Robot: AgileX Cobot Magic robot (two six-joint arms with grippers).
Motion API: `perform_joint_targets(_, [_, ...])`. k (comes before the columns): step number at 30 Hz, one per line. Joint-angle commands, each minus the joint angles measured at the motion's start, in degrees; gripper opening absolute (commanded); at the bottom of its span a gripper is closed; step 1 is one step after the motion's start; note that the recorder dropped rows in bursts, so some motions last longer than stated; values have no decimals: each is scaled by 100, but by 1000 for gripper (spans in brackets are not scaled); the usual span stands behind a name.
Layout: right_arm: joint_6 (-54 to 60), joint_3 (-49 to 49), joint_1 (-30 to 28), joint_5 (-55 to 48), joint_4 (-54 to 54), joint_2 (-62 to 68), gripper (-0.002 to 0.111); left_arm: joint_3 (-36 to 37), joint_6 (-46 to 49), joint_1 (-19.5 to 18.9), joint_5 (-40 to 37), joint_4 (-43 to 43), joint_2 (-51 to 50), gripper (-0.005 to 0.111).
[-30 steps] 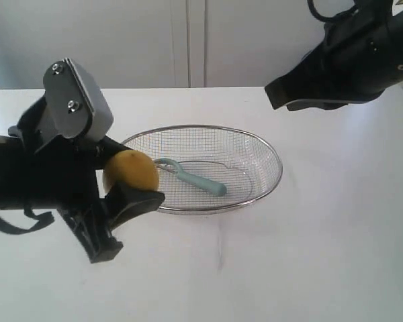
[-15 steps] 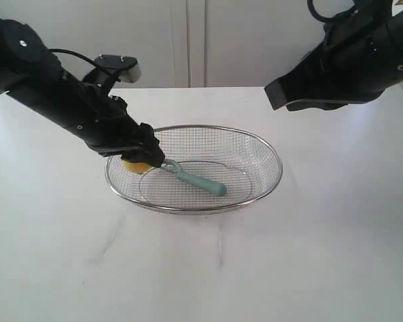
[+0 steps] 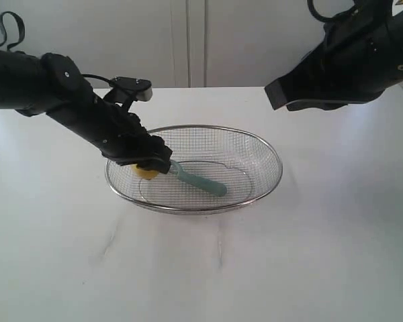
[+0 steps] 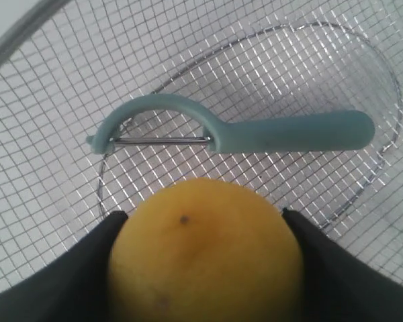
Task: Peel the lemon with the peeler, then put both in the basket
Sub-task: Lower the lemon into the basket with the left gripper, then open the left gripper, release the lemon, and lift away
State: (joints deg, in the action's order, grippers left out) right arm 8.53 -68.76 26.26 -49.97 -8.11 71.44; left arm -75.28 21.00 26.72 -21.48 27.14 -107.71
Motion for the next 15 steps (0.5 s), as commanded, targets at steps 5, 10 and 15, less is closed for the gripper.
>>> perform_joint_targets(5, [-23,31,-4,1,7,-42,0,-42,-48,24,11,106,-331,34])
perform_joint_targets(10, [-23,31,-4,1,7,-42,0,-98,-48,24,149,106,-331,74])
perform_joint_targets(15, [-23,31,-4,1,7,-42,0,-388,-48,24,-231,106,-331,77])
